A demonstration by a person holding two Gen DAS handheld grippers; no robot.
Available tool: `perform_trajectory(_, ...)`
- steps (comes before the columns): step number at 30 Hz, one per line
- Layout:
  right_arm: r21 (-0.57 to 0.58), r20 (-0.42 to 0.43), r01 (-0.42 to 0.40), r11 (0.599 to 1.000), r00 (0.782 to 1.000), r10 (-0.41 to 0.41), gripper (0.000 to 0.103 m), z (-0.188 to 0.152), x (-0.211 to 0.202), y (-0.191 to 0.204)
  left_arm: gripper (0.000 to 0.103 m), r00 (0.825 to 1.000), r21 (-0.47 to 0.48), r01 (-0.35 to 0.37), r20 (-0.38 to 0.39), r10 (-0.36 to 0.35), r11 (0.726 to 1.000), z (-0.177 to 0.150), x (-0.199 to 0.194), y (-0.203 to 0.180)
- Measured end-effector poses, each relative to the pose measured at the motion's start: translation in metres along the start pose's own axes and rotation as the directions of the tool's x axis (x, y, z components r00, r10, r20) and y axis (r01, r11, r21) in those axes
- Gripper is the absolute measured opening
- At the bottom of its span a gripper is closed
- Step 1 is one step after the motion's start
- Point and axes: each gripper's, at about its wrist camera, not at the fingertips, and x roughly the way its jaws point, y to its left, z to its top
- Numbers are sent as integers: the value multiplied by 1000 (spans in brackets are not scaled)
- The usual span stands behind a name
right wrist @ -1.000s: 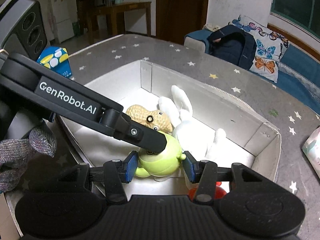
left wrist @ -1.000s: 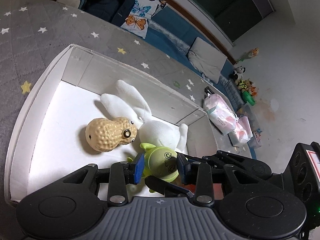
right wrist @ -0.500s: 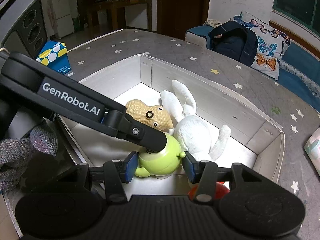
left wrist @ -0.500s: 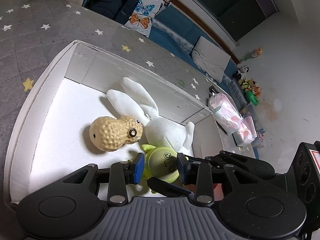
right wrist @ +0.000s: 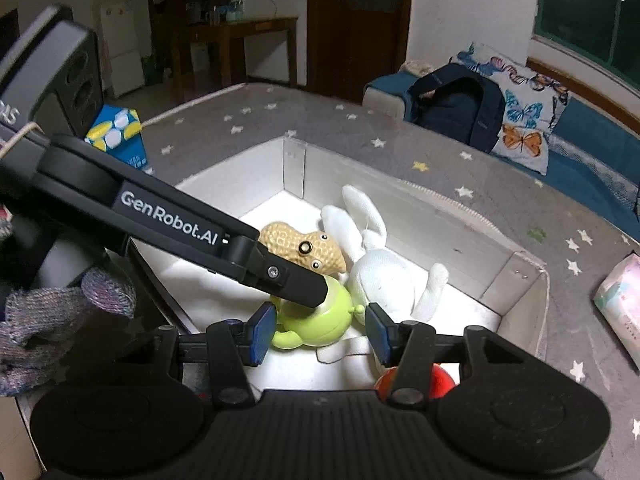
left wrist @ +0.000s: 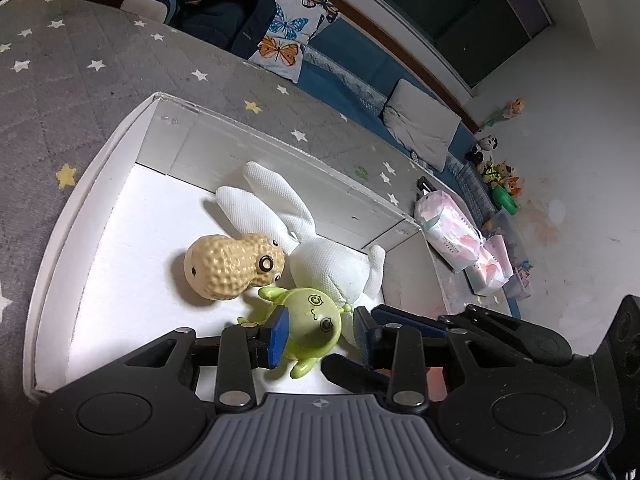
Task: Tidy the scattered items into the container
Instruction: 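Set the alien beside the peanut and open both grippers, then move both grippers to the red-dressed doll and close on it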
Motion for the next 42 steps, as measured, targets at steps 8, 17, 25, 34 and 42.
perform_trajectory(8,18,95,2,1000,996,-4,51,-14,-37,14,37,999,22,6,51,-7,1000,-10,-26,-7)
perform_trajectory(17,-3,145,-10,1000,989,10,63,-45,-70,42,37,994,64,3,108,-10,998,-38,-62,-17)
perform_trajectory(25,-24,133,-43,999,990,46,75,-70,-70,68,37,993,81,-11,121,1,997,-72,-88,-14)
perform_trajectory(34,6,101,-63,998,993,62,78,-82,-51,85,37,997,75,-14,82,8,997,-97,-90,0)
perform_trajectory(42,6,88,-38,999,995,38,85,-85,-40,95,37,998,69,-5,55,2,998,-103,-85,9)
